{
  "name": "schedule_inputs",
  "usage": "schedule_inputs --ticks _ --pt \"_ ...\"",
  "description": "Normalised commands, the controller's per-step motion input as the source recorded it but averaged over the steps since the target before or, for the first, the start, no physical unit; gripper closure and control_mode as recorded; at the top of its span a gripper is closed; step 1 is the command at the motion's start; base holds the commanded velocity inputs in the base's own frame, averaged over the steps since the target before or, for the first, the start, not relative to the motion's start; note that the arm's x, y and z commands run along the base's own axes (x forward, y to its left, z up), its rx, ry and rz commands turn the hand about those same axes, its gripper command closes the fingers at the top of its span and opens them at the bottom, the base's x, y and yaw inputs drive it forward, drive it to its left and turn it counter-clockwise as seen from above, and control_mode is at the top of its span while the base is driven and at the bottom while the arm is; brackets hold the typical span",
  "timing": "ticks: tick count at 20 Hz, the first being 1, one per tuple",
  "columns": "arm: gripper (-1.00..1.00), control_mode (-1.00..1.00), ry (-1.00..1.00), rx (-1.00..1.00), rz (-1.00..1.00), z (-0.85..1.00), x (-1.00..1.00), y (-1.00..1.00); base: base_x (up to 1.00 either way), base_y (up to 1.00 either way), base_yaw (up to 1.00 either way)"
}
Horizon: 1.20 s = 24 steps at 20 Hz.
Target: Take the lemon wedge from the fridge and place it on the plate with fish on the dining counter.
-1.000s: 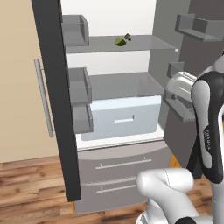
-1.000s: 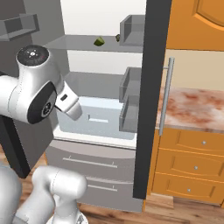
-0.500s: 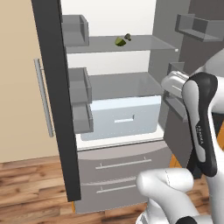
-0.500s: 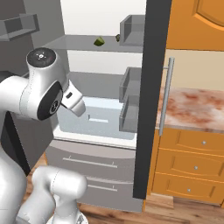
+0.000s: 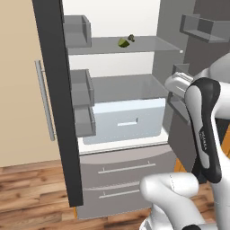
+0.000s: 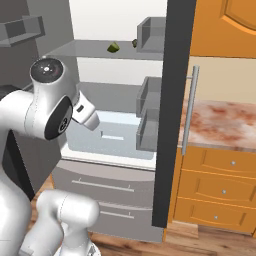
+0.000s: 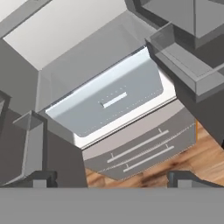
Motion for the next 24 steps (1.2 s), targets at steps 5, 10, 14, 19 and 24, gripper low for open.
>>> schedule_inputs --ticks 5,10,14,19,24 --pt "-1.0 -1.0 -0.07 0.0 0.0 0.01 -0.11 0.0 0.0 0.0 0.0" --pt "-1.0 -1.0 0.0 0.0 0.0 0.0 0.0 0.0 0.0 0.0 0.0" --pt "-1.0 -1.0 0.0 -0.02 0.0 0.0 0.0 0.01 0.0 0.0 0.0" --pt "-1.0 -1.0 0.06 -0.16 0.02 0.0 -0.02 0.04 0.0 0.0 0.0" --pt "-1.0 -1.0 -0.02 -0.12 0.0 0.02 0.0 0.06 0.0 0.0 0.0"
